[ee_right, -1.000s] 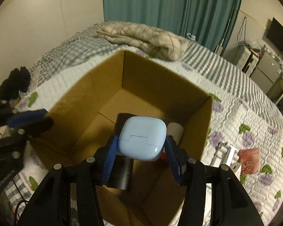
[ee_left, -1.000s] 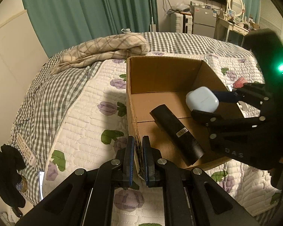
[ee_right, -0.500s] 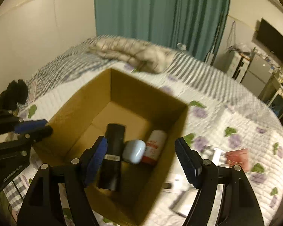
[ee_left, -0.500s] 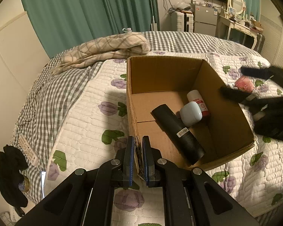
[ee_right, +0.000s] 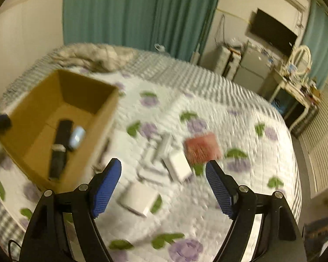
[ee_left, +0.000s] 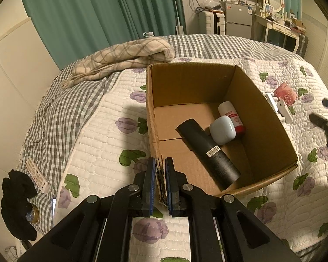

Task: Organize rigid objects
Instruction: 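Grasp the white square charger with the right tool and lift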

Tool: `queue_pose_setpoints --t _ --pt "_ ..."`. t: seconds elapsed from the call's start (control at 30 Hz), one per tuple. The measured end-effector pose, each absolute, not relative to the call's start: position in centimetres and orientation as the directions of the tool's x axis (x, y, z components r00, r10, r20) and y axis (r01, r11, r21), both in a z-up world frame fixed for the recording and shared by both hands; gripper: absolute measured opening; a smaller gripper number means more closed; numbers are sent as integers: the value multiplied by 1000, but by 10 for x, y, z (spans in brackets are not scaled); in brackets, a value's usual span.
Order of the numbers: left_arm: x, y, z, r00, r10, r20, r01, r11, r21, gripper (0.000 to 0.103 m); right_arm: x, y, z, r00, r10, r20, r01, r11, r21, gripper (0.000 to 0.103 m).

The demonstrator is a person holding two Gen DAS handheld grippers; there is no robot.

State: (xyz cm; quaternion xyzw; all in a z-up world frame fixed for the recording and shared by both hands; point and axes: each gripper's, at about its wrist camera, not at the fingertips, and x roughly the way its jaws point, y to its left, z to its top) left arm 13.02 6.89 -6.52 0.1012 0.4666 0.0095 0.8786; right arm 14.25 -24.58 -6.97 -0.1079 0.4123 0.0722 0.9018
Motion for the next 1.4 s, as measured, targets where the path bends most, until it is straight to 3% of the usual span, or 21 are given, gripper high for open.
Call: queue_pose_setpoints --t 0.37,0.83,0.9,1.03,1.4 --pt "131 65 -65 555 126 -822 74 977 200 8 156 -235 -147 489 115 -865 -279 960 -30 80" --pt "130 65 -64 554 129 -823 75 976 204 8 180 -228 -183 388 98 -916 -217 976 12 79" --pt "130 64 -64 553 128 -823 75 976 202 8 181 -228 -184 384 97 -918 -218 976 12 78" --pt "130 64 -64 553 127 -824 75 977 200 8 181 -225 -185 375 115 -920 -234 972 26 63" --pt "130 64 -64 553 126 -824 76 977 200 8 168 -238 -162 461 128 -878 -194 980 41 57"
